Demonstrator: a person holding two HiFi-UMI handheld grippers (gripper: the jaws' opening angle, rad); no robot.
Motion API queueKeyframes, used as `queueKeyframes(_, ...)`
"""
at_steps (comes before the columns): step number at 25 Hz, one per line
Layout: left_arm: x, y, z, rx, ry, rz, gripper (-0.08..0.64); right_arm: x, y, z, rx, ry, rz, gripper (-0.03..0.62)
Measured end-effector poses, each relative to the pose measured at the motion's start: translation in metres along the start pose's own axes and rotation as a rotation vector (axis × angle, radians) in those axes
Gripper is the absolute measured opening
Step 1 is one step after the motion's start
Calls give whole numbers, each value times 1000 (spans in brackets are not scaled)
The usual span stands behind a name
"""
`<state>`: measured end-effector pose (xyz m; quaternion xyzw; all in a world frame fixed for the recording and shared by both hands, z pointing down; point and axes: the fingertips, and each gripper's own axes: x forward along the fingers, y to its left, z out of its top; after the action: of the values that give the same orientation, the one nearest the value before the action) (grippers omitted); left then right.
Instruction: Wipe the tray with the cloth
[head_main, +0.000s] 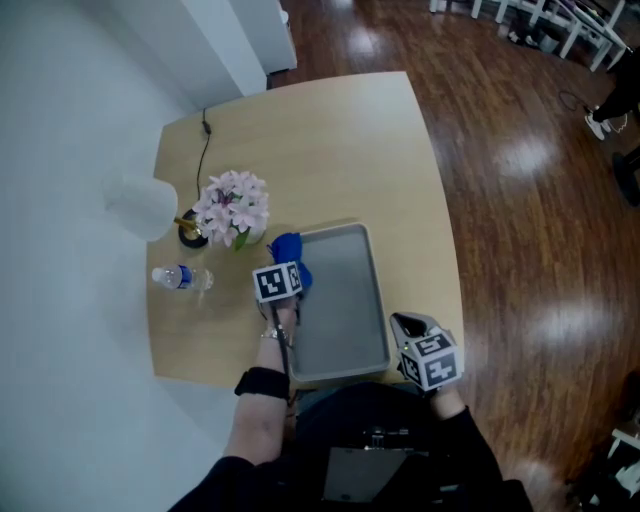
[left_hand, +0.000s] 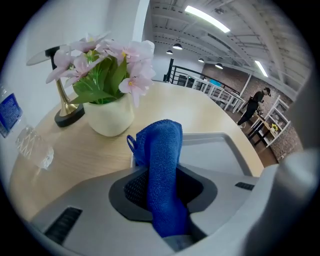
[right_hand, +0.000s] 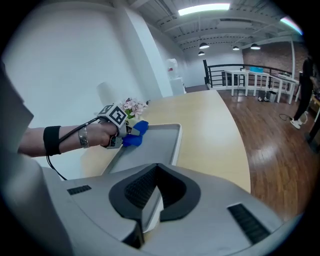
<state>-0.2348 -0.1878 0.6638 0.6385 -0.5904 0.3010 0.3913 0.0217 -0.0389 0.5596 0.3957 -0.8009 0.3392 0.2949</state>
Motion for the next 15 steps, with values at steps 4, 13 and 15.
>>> queueKeyframes(4, 9, -11, 5, -16, -2, -1, 123, -3, -11, -9, 25, -4, -7, 5)
queueKeyframes(13, 32, -116, 18, 17, -21, -145, 123, -19, -30, -17, 78, -24, -35, 5)
queueKeyframes(15, 36, -140, 17, 28, -15, -175, 123, -22, -32, -20, 85, -27, -41, 5)
